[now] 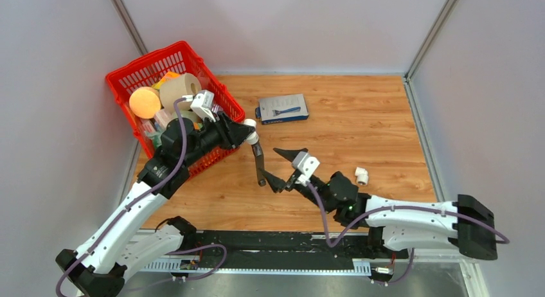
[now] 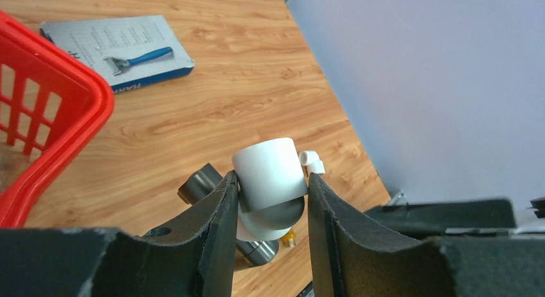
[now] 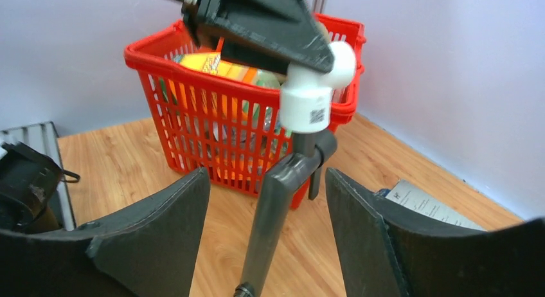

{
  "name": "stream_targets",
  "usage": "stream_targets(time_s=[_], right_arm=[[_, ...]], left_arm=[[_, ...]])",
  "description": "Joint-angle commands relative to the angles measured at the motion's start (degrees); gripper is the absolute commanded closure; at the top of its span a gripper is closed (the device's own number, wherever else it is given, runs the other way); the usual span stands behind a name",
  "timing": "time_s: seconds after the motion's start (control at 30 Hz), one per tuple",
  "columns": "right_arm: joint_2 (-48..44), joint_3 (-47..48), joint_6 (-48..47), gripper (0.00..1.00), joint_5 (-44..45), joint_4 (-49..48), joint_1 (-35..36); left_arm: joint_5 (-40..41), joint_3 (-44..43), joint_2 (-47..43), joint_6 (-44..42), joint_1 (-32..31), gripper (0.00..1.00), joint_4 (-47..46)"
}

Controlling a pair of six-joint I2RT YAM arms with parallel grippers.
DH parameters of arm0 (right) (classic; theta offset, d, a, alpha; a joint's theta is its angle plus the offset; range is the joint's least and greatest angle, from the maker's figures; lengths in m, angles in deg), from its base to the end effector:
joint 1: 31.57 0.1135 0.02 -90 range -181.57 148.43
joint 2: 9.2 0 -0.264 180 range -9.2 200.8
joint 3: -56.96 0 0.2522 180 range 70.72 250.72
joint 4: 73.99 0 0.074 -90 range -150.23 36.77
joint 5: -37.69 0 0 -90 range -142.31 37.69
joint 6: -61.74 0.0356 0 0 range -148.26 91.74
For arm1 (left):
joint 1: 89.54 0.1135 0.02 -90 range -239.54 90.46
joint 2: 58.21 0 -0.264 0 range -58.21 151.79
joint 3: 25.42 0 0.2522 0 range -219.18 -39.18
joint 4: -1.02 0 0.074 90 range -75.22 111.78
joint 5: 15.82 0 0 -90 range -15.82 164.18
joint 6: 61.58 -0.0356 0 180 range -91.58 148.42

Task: Install the water faucets

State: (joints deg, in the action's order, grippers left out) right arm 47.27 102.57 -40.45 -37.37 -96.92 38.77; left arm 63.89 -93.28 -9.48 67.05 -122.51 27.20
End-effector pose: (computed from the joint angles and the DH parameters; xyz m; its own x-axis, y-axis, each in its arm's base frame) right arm 0.0853 0.2115 0.3087 0.2430 0.0737 -0.9672 -0.7916 0.5914 -0.1538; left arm 0.1579 -0.1100 0.3812 -0.5076 -0.4029 -0.7616 0.4702 0.6112 -0.6367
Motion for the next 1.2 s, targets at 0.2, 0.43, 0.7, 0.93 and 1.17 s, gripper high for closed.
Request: stream_targets(time_s=[0.2, 0.43, 0.7, 0.93, 1.17], right_arm=[[17.0, 3.5, -8.8, 0.29, 18.5, -15.1, 5.1], [23.2, 4.5, -12.9, 0.32, 18.6, -20.7, 5.1], [28.0, 6.9, -18.3, 0.44, 19.3, -22.8, 5.2], [23.7, 5.1, -18.2, 0.81, 14.9, -19.0, 5.0], [12.3, 3.8, -10.3, 0.92, -11.6, -3.4, -1.9]], left_arm=[[3.8, -1.6, -2.8, 2.5, -0.3, 1.00, -4.7], [3.5, -1.4, -2.9, 2.7, -0.3, 1.00, -4.6], [2.2, -2.6, -1.8, 1.6, -0.5, 1.00, -2.8], [-0.3, -5.9, 0.4, -1.4, -0.5, 1.00, 0.7], [-14.7, -12.0, 4.7, -10.2, -0.4, 1.00, 5.0]])
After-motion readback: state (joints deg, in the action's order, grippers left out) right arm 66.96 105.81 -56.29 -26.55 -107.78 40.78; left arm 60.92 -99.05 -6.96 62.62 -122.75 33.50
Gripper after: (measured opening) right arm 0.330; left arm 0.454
